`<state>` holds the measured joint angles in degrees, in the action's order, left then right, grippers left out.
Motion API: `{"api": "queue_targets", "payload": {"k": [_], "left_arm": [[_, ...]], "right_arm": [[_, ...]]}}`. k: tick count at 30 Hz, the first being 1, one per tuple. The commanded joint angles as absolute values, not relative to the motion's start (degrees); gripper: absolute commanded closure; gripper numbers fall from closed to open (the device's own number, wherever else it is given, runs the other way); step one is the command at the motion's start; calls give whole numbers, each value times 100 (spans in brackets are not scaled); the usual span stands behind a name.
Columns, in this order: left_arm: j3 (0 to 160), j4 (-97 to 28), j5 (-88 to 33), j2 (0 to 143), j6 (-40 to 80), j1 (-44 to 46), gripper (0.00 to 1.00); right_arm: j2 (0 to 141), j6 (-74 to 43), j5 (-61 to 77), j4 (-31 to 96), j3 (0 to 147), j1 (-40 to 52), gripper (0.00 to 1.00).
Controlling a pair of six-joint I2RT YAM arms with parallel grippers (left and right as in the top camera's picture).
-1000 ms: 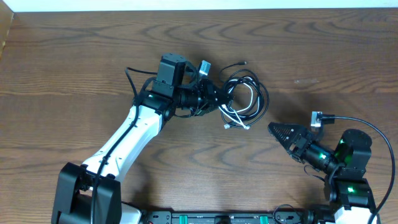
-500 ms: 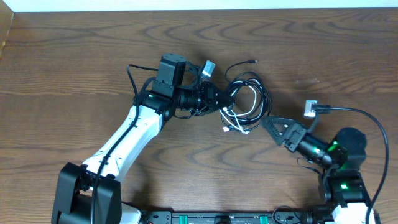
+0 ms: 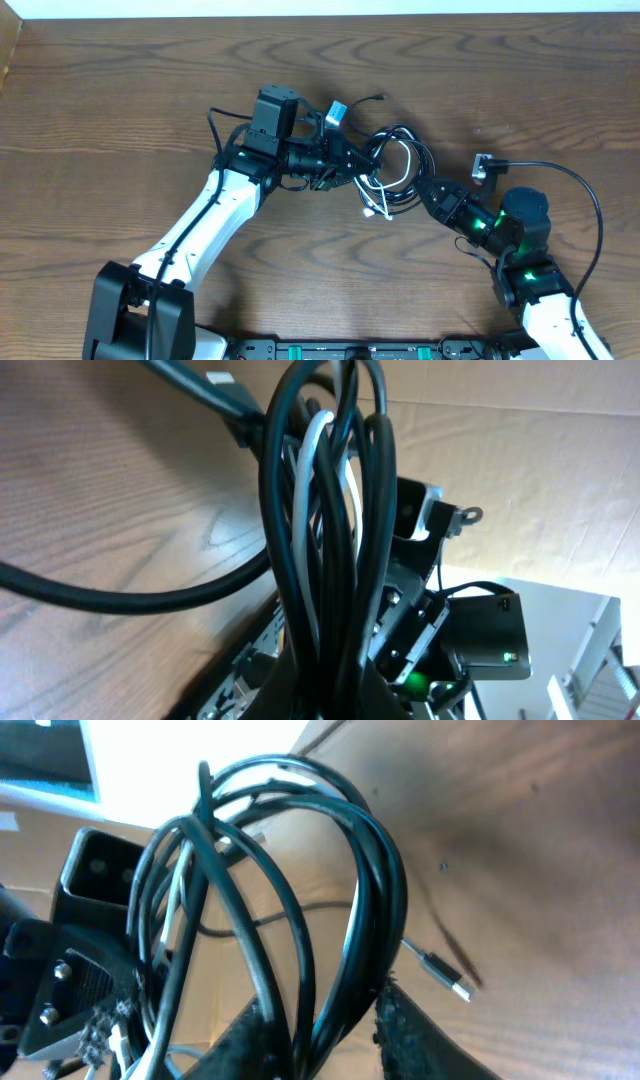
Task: Untangle cables
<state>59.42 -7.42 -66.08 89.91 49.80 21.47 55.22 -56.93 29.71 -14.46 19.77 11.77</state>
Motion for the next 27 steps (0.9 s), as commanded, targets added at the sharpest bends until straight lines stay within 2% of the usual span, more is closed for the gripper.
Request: {"api": "queue_targets", "payload": {"k": [1, 4, 10, 13, 15, 17, 18, 19, 20, 22, 27], "left_arm": [[5957, -720, -6991, 8947, 5393, 2386, 92], [5957, -720, -6995, 8947, 5393, 2587, 92], [5957, -718, -7310, 8947, 5391, 2639, 92], [5957, -720, -7424, 8947, 5389, 2639, 92], [5957, -716, -7334, 8947, 5367, 2637, 92], [5957, -716, -7002, 8947, 5363, 2615, 92], [5957, -716, -6742, 8947, 5332, 2596, 92], [5957, -718, -6510, 8947, 5262, 2574, 92], [5957, -720, -5955, 8947, 5113, 2530, 92], [5957, -746, -5131, 8947, 5247, 2449, 92], [5957, -784, -4536, 8947, 6038, 2324, 92]], "right_arm": [[5660, -5658, 2808, -1828, 2040, 1210, 87], [5719, -5653, 2591, -2051, 2043, 1208, 99], [5719, -4737, 1413, -1835, 2040, 1192, 99], [5717, -4681, 1013, -1756, 2040, 1153, 96], [5708, -4681, 1190, -1767, 2043, 1107, 87], [5688, -4635, 1459, -1765, 2043, 1107, 64], [5675, -4543, 1688, -1769, 2043, 1107, 54], [5662, -4464, 1879, -1774, 2043, 1107, 48], [5629, -4333, 2327, -1774, 2043, 1107, 33], [5575, -4322, 2823, -1752, 2043, 1107, 29], [5339, -4318, 3957, -1710, 2043, 1090, 28]]}}
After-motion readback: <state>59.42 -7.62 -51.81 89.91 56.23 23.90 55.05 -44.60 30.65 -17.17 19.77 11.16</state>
